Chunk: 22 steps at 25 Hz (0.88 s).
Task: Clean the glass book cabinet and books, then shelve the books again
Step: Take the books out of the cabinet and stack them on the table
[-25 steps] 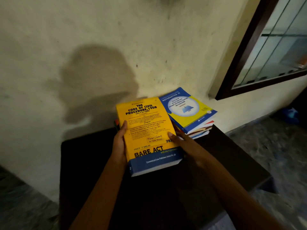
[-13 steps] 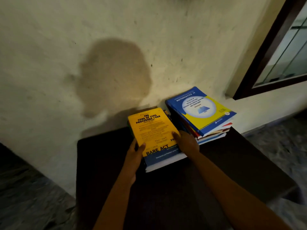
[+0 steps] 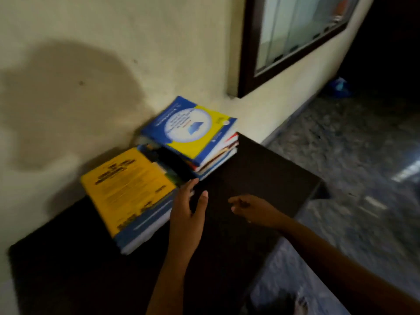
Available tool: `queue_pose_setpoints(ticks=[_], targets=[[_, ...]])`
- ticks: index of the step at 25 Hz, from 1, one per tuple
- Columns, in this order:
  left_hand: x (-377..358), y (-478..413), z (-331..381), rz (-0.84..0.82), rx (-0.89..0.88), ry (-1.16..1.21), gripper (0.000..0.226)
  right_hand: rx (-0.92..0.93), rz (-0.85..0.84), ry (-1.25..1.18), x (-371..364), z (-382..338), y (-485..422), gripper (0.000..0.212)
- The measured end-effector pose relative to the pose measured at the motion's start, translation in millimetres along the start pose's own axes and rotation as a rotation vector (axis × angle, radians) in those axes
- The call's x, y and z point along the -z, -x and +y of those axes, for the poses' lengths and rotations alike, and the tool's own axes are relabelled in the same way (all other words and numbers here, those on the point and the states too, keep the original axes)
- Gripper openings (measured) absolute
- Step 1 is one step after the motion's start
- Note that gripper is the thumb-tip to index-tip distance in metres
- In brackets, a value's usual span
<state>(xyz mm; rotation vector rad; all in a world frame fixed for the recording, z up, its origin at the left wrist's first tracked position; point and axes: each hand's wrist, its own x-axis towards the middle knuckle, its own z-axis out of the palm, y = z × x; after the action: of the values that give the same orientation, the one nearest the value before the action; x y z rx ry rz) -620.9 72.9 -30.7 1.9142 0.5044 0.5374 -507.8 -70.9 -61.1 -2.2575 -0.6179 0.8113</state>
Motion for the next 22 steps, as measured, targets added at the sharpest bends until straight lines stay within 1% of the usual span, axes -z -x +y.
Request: queue_pose_setpoints(ticks=[3,5,7,9,12,16,20,22], targets=[[-93.2,-14.4,26.2,-0.279,-0.030,-0.008,0.035,-0.083,0.038,-0.007,72.4,84.4,21.3,0.032],[-163.4,-22.0,42.1,-0.465,0.004,-0.007,0.035,-0.163,0.104,0.015,121.6,145.6,36.3,0.032],[-233.2,-27.7,58.2,-0.639,0.081,0.022,0.033,-0.268,0.163,0.018,165.2,208.1,52.4,0.031],[-309.7,-31.1,76.1,-0.760,0.142,0.080,0.031,-0.386,0.177,0.004,211.1,272.2,74.2,0.032],[-426.6,-41.2,84.7,-0.904,0.207,0.052,0.034,-0.540,0.224,-0.010,270.4,363.6,106.7,0.034],[-552.9,-68.2,72.0,-1.049,0.279,-0.094,0.047,-0.645,0.255,-0.022,333.9,452.8,110.2,0.034],[-665.0,-133.2,55.6,-1.047,0.374,-0.182,0.044,-0.662,0.264,-0.015,415.6,531.0,62.5,0.033],[-705.2,-172.1,44.1,-1.017,0.400,-0.241,0.040,-0.701,0.249,-0.034,453.3,558.9,34.0,0.032]])
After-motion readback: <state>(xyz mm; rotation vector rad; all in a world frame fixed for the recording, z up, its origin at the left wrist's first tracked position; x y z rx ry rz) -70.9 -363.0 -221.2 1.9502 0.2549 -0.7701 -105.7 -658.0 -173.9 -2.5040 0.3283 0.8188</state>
